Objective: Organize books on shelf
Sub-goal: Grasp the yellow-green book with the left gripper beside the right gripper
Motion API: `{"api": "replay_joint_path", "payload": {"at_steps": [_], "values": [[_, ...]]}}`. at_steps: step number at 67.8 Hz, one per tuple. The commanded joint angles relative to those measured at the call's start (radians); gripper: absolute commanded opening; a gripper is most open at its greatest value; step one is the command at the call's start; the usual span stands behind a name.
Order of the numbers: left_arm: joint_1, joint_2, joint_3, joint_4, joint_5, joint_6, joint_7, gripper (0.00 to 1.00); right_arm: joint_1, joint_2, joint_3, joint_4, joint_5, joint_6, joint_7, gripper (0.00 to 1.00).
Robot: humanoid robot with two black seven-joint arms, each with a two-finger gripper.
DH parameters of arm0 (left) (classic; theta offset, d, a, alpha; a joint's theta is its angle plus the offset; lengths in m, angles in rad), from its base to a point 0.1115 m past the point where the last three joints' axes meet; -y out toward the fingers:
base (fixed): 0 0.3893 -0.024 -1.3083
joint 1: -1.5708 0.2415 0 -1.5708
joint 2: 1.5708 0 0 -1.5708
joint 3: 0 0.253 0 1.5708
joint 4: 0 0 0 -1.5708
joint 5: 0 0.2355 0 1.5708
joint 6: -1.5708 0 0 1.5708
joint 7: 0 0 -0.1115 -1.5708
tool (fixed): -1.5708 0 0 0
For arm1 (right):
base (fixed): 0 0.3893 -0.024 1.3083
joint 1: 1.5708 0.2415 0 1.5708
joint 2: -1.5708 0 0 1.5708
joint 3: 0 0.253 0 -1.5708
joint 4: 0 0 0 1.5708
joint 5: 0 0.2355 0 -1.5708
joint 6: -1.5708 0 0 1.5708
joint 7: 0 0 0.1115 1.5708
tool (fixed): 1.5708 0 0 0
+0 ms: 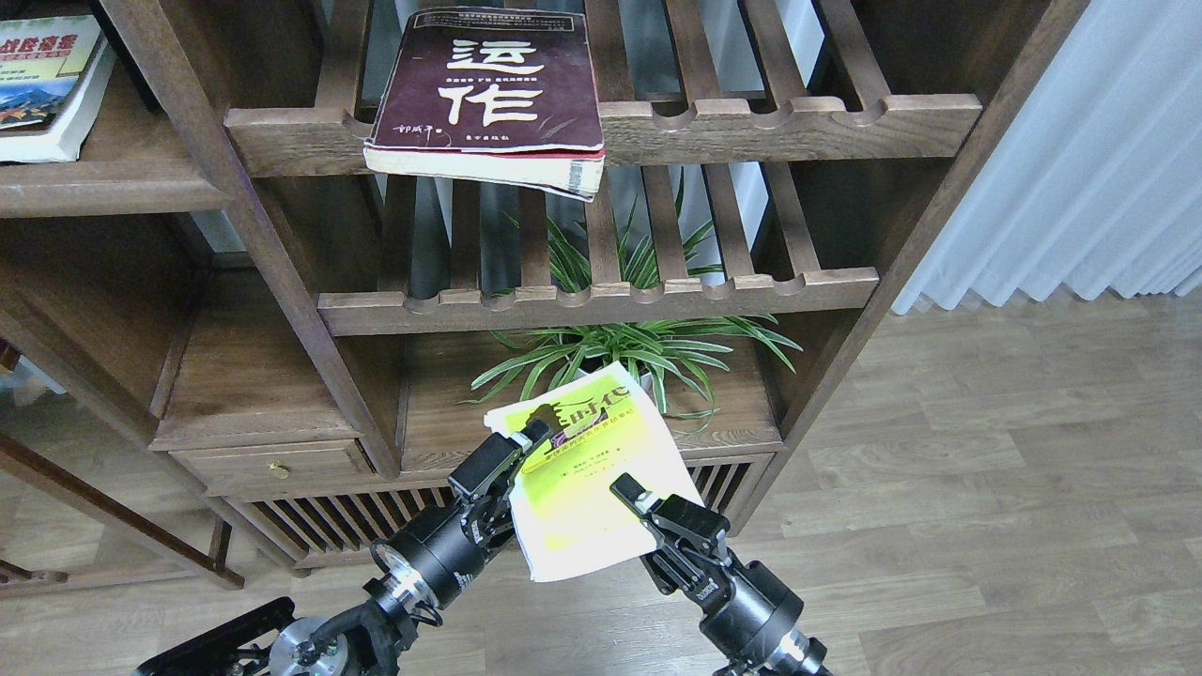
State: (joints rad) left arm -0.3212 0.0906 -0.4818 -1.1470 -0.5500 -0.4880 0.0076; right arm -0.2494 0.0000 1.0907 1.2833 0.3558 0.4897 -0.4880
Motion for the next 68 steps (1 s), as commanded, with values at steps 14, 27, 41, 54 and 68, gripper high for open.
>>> {"api": "replay_joint_path", "payload": {"at_steps": [14, 27, 41, 54, 68], "values": [[0.021, -0.012, -0.001, -0.002, 0.005, -0.001, 0.000, 1.00, -0.001, 0.000, 0.006, 0.007, 0.008, -0.001, -0.001, 0.01], [0.044, -0.002, -0.058, -0.017, 0.005, -0.001, -0.005, 1.00, -0.002, 0.000, 0.003, 0.007, 0.068, -0.001, -0.001, 0.01], [0.111, 0.020, -0.124, -0.051, 0.005, -0.001, -0.006, 1.00, -0.005, 0.000, -0.015, -0.006, 0.111, -0.001, -0.001, 0.01], [0.126, 0.020, -0.115, -0.057, 0.005, -0.001, -0.005, 1.00, -0.005, 0.000, -0.032, -0.009, 0.121, -0.001, -0.001, 0.01], [0.137, -0.011, -0.110, -0.056, 0.033, -0.001, 0.000, 0.99, -0.004, 0.000, -0.032, -0.010, 0.121, -0.001, -0.001, 0.01]]}}
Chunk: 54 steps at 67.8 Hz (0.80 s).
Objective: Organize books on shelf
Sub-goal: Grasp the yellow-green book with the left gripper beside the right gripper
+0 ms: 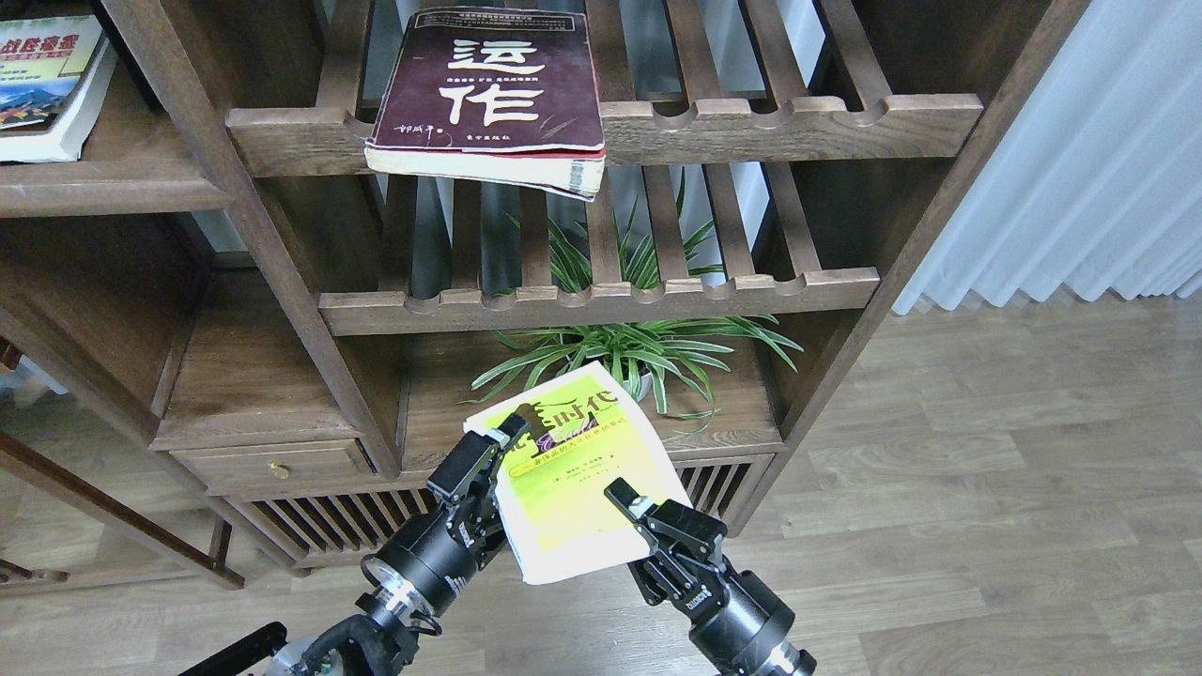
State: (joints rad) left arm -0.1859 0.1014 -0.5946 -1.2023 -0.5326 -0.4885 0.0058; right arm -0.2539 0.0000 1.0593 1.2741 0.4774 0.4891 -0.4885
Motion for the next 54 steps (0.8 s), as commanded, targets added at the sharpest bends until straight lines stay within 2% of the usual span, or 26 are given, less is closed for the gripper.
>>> {"api": "replay_joint_path", "payload": {"at_steps": [1, 30, 54], "values": [[0.000, -0.025, 0.002, 0.000, 0.016, 0.000, 0.003, 0.99, 0.001, 0.000, -0.001, -0.001, 0.001, 0.000, 0.000, 0.01], [0.026, -0.034, -0.025, -0.002, 0.028, 0.000, -0.006, 1.00, 0.002, 0.000, 0.014, -0.004, 0.012, 0.000, 0.000, 0.01], [0.111, -0.029, -0.117, -0.002, 0.028, 0.000, -0.009, 1.00, 0.001, 0.000, 0.039, -0.021, 0.021, 0.000, 0.000, 0.01]]}}
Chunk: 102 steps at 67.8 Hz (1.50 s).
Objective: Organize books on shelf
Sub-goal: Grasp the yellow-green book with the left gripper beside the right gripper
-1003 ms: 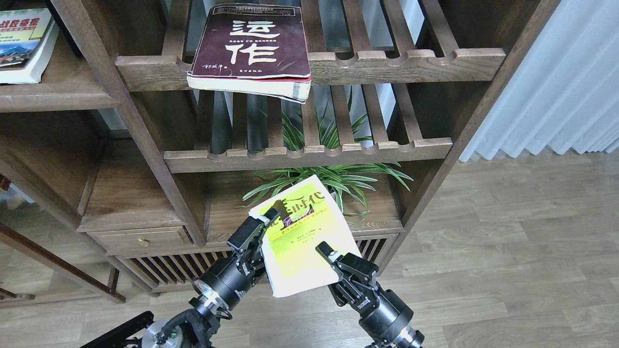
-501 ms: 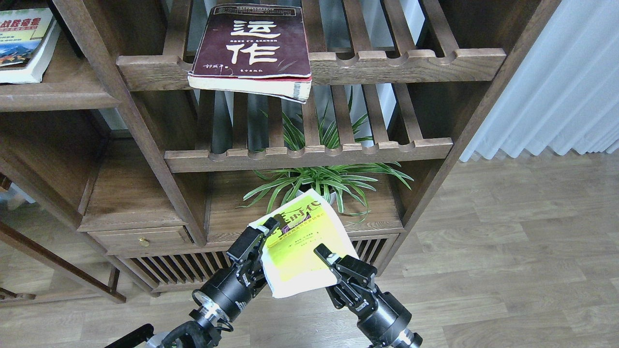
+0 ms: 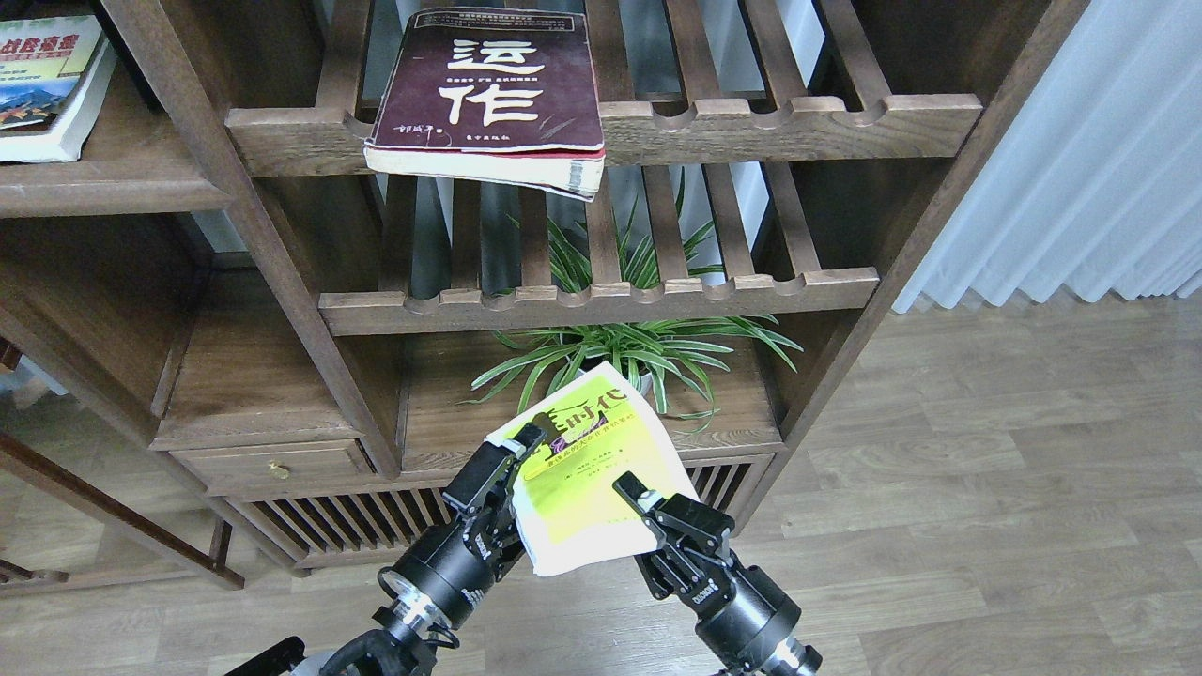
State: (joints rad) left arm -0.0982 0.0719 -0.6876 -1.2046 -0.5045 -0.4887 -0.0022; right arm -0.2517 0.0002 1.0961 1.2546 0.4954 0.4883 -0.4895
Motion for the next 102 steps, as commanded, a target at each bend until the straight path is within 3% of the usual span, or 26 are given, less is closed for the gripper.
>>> {"api": "replay_joint_path", "payload": {"at_steps": [1, 65, 102], "values": [[0.025, 0.000, -0.026, -0.001, 0.000, 0.000, -0.001, 1.00, -0.001, 0.000, 0.002, -0.003, 0.002, 0.000, 0.001, 0.01], [-0.024, -0.072, -0.004, -0.013, 0.069, 0.000, 0.007, 0.93, -0.001, 0.000, 0.010, -0.015, -0.011, 0.000, 0.001, 0.01], [-0.046, -0.072, -0.020, 0.019, 0.060, 0.000, -0.010, 0.31, -0.006, 0.000, 0.007, -0.001, -0.012, 0.000, 0.001, 0.01]]}}
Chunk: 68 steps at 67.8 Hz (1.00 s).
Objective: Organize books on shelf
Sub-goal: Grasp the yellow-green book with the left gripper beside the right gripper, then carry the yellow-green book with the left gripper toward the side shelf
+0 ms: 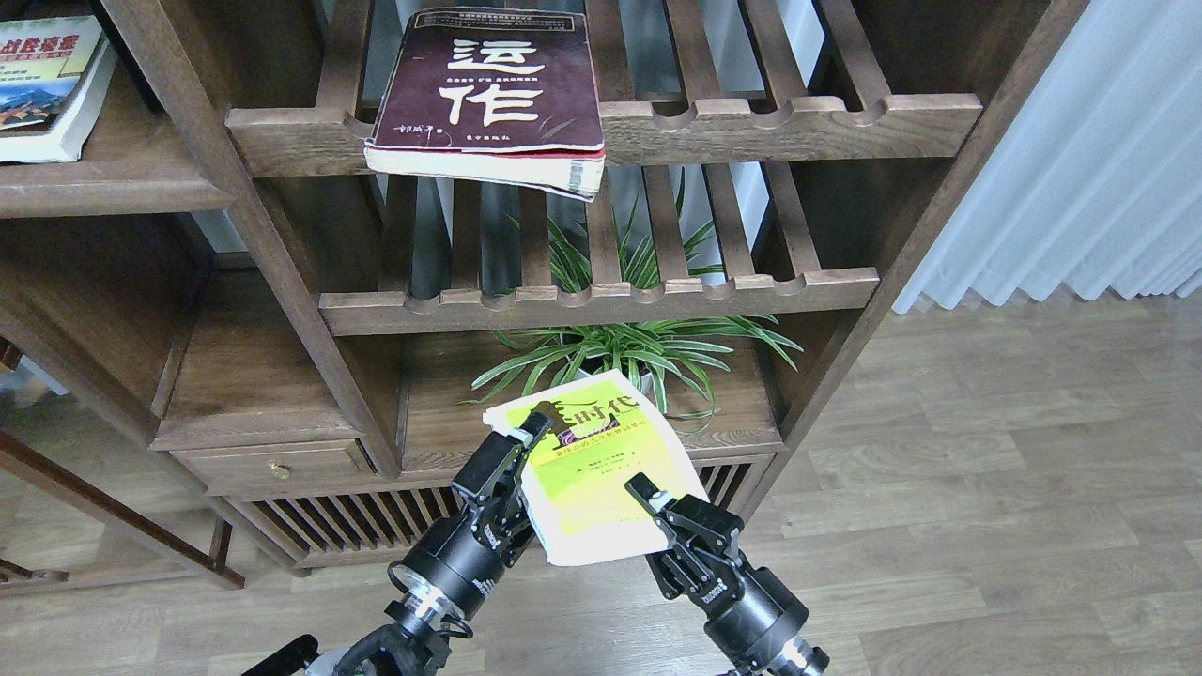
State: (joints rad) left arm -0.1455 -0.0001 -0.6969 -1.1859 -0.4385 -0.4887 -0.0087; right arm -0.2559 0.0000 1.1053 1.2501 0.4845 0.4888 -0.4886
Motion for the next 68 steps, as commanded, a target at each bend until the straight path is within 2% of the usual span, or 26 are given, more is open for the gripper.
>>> {"api": "replay_joint_path", "payload": {"at_steps": [1, 3, 10, 25, 32, 35, 39, 40, 42, 44, 48, 49, 56, 68], "values": [[0.001, 0.000, -0.010, 0.000, -0.008, 0.000, -0.005, 0.29, -0.002, 0.000, -0.004, 0.005, -0.003, 0.000, 0.000, 0.01], [0.007, 0.000, -0.010, -0.006, -0.008, 0.000, -0.005, 0.19, -0.002, 0.000, -0.004, 0.005, -0.012, 0.000, 0.000, 0.01], [0.007, 0.000, -0.010, -0.015, -0.009, 0.000, -0.007, 0.09, -0.002, 0.000, -0.004, 0.005, -0.014, 0.000, 0.000, 0.01], [0.007, 0.000, -0.035, -0.043, -0.009, 0.000, -0.005, 0.01, -0.003, 0.000, -0.004, 0.008, -0.015, 0.000, 0.000, 0.02], [0.000, 0.000, -0.035, -0.050, -0.009, 0.000, -0.002, 0.00, -0.003, 0.000, -0.007, 0.006, -0.024, 0.000, 0.000, 0.06], [-0.002, 0.000, -0.036, -0.050, -0.009, 0.000, 0.004, 0.00, -0.002, 0.000, -0.010, 0.002, -0.035, 0.000, 0.000, 0.14], [-0.002, 0.000, -0.030, -0.052, -0.006, 0.000, 0.009, 0.00, -0.002, 0.000, -0.013, -0.009, -0.073, 0.000, 0.000, 0.31], [0.000, 0.011, -0.029, -0.055, -0.005, 0.000, 0.009, 0.00, 0.001, 0.000, -0.012, -0.017, -0.096, 0.000, 0.000, 0.41], [0.000, 0.021, -0.027, -0.057, -0.003, 0.000, 0.009, 0.00, 0.003, 0.000, -0.013, -0.026, -0.118, 0.000, 0.000, 0.49], [0.003, 0.041, -0.026, -0.060, -0.003, 0.000, 0.010, 0.00, 0.006, 0.000, -0.012, -0.040, -0.161, 0.000, 0.000, 0.64], [0.006, 0.071, -0.021, -0.066, -0.002, 0.000, 0.010, 0.00, 0.007, 0.000, -0.010, -0.060, -0.228, 0.000, 0.000, 0.84], [0.010, 0.107, -0.015, -0.076, 0.001, 0.000, 0.012, 0.00, 0.009, 0.000, -0.010, -0.079, -0.289, 0.000, 0.000, 0.99], [0.009, 0.184, -0.001, -0.107, 0.003, 0.000, 0.018, 0.00, 0.009, 0.000, -0.012, -0.113, -0.310, 0.000, 0.000, 1.00], [0.010, 0.368, 0.014, -0.152, 0.003, 0.000, 0.081, 0.00, 0.032, 0.000, -0.013, -0.166, -0.316, 0.000, 0.000, 1.00]]}}
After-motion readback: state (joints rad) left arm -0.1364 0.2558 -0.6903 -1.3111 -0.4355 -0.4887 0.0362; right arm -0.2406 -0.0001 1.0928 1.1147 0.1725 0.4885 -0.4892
